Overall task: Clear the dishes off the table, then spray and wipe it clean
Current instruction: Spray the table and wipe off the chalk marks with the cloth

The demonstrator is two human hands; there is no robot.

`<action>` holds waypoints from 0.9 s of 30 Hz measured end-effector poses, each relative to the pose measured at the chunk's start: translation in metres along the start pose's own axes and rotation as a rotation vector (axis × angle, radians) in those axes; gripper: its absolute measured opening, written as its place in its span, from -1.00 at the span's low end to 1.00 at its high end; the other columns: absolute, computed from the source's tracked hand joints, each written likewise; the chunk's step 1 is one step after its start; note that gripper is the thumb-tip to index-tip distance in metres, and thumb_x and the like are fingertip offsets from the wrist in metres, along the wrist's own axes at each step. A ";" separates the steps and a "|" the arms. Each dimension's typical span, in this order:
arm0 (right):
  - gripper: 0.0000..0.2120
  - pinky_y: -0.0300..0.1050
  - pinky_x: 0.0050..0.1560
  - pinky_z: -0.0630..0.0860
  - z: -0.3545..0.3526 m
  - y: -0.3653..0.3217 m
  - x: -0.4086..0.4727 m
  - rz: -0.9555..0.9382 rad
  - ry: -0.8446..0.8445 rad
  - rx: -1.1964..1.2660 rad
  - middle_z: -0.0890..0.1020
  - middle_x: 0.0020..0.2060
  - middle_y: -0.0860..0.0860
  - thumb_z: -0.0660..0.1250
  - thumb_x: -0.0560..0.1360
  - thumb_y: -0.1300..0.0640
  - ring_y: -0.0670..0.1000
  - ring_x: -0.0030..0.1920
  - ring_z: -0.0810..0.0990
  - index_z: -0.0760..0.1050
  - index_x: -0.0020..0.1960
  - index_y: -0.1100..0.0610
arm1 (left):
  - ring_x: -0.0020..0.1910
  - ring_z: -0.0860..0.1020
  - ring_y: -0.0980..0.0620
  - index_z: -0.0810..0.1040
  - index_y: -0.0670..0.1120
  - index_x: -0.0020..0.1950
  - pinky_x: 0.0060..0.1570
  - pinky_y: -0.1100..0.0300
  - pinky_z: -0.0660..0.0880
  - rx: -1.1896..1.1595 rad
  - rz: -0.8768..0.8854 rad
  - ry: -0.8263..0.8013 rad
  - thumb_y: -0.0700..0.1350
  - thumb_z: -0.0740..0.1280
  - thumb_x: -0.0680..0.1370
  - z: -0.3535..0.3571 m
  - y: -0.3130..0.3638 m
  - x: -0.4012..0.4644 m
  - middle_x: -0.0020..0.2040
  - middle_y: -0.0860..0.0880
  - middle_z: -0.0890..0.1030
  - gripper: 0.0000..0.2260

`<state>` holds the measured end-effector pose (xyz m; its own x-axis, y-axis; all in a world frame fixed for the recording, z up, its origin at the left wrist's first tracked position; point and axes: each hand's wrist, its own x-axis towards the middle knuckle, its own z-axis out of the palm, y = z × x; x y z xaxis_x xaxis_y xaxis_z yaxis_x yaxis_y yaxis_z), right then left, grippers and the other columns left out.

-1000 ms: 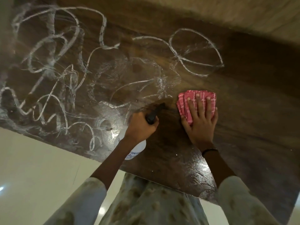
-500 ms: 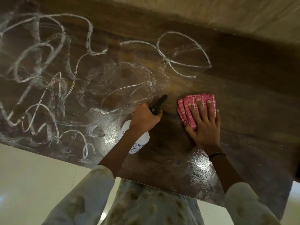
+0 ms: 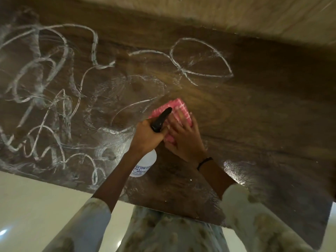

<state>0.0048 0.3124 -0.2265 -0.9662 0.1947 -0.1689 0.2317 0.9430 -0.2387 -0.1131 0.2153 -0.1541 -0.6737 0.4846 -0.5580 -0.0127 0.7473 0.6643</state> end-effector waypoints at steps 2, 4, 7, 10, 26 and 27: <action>-0.42 0.30 0.44 0.08 0.003 0.021 -0.024 -0.110 -0.028 -0.067 0.26 0.48 -0.02 0.14 0.50 -0.26 0.18 0.50 0.15 0.23 0.47 -0.09 | -0.44 0.45 0.01 0.49 -0.06 -0.35 -0.41 0.28 0.34 0.015 0.028 -0.018 -0.12 0.43 0.43 -0.003 0.002 0.001 -0.45 -0.06 0.49 -0.81; -0.37 0.28 0.43 0.12 -0.002 0.051 -0.042 -0.068 -0.029 -0.106 0.27 0.48 0.01 0.11 0.48 -0.30 0.19 0.50 0.15 0.17 0.49 -0.11 | -0.37 0.52 0.00 0.56 -0.10 -0.28 -0.34 0.28 0.38 0.023 0.040 -0.002 -0.12 0.44 0.44 -0.006 0.004 0.003 -0.38 -0.08 0.56 -0.87; -0.36 0.31 0.38 0.19 -0.015 0.089 -0.040 0.193 -0.018 -0.090 0.25 0.50 0.06 0.02 0.50 -0.31 0.19 0.51 0.10 0.13 0.51 -0.08 | -0.35 0.53 0.10 0.60 -0.15 -0.19 -0.35 0.42 0.37 0.006 0.031 0.021 -0.11 0.43 0.45 -0.010 0.007 0.008 -0.38 0.00 0.54 -0.88; -0.34 0.34 0.40 0.09 -0.026 0.092 0.005 0.385 0.006 -0.056 0.13 0.54 0.05 -0.02 0.51 -0.32 0.21 0.53 0.02 0.04 0.54 -0.09 | -0.37 0.51 0.12 0.60 -0.14 -0.20 -0.34 0.35 0.38 0.005 0.028 0.031 -0.11 0.43 0.45 -0.014 0.009 0.014 -0.40 0.02 0.53 -0.88; -0.34 0.25 0.40 0.15 -0.015 0.104 -0.038 0.248 0.029 -0.068 0.26 0.49 0.04 0.07 0.47 -0.31 0.17 0.51 0.10 0.17 0.50 -0.09 | -0.31 0.57 0.05 0.63 -0.15 -0.16 -0.26 0.22 0.48 0.056 0.024 -0.042 -0.05 0.43 0.44 0.003 0.037 0.041 -0.28 -0.11 0.63 -0.84; -0.35 0.24 0.41 0.12 -0.019 0.115 -0.036 0.325 0.041 -0.059 0.21 0.51 0.02 0.04 0.48 -0.31 0.17 0.52 0.07 0.15 0.51 -0.09 | -0.28 0.60 0.02 0.63 -0.13 -0.18 -0.19 0.16 0.53 0.041 0.035 -0.059 -0.05 0.43 0.44 0.007 0.042 0.045 -0.28 -0.12 0.64 -0.85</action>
<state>0.0640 0.4193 -0.2297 -0.8469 0.4974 -0.1881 0.5227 0.8436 -0.1227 -0.1388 0.2714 -0.1551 -0.6287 0.5354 -0.5640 0.0411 0.7472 0.6634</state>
